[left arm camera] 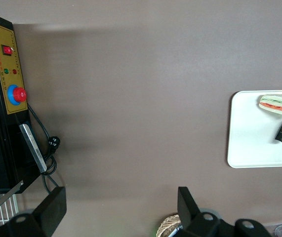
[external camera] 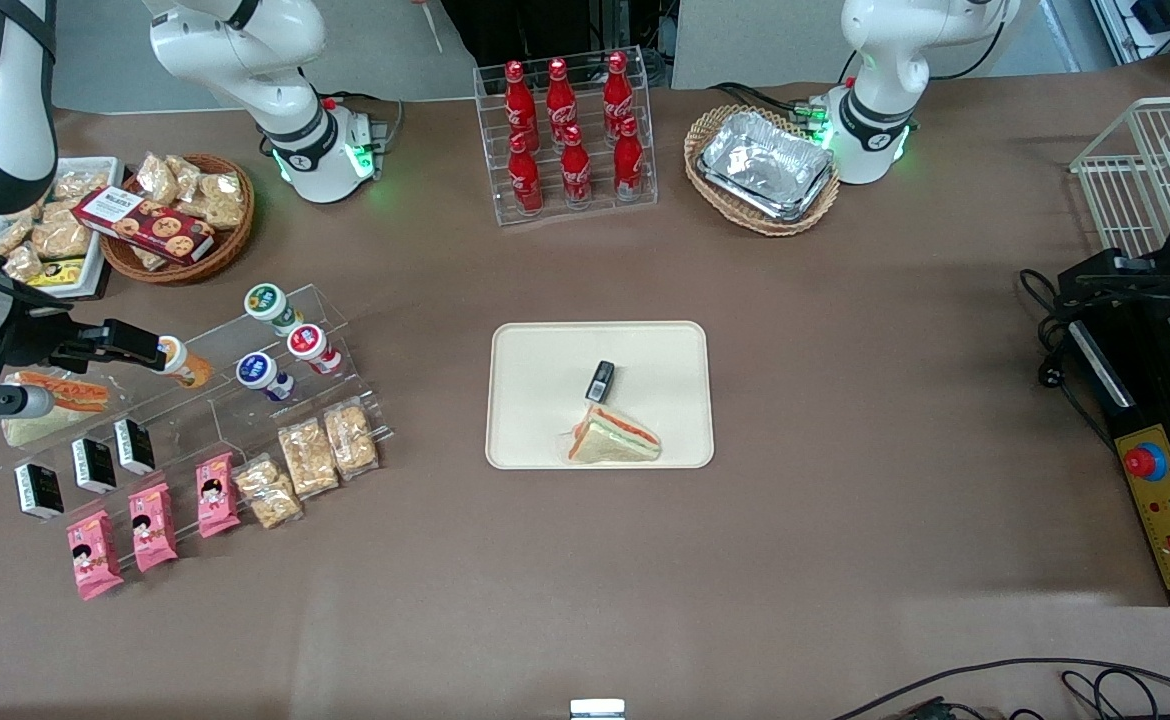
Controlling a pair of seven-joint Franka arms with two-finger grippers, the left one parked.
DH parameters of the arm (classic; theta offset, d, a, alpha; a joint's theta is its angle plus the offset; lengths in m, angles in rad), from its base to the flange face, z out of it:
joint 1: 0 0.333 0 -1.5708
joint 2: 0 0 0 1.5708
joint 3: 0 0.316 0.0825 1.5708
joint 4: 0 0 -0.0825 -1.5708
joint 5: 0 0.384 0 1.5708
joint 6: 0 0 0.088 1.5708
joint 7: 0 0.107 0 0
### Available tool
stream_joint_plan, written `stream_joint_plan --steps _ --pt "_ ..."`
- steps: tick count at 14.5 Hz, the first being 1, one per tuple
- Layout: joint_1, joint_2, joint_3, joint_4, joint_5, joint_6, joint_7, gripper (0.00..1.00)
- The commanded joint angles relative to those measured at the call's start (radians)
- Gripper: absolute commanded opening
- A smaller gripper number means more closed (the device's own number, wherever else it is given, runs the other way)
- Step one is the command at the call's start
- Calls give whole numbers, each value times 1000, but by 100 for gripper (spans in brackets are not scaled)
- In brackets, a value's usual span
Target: Place green gum on tray
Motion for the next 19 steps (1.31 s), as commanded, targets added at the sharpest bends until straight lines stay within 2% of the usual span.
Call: stream_joint_plan --steps 1,12,19 --pt "-4 -2 -4 13 19 -1 -11 100" --pt "-26 -53 -7 -9 23 -58 -52 100" --pt "-21 -240 -1 -208 22 -64 -42 100"
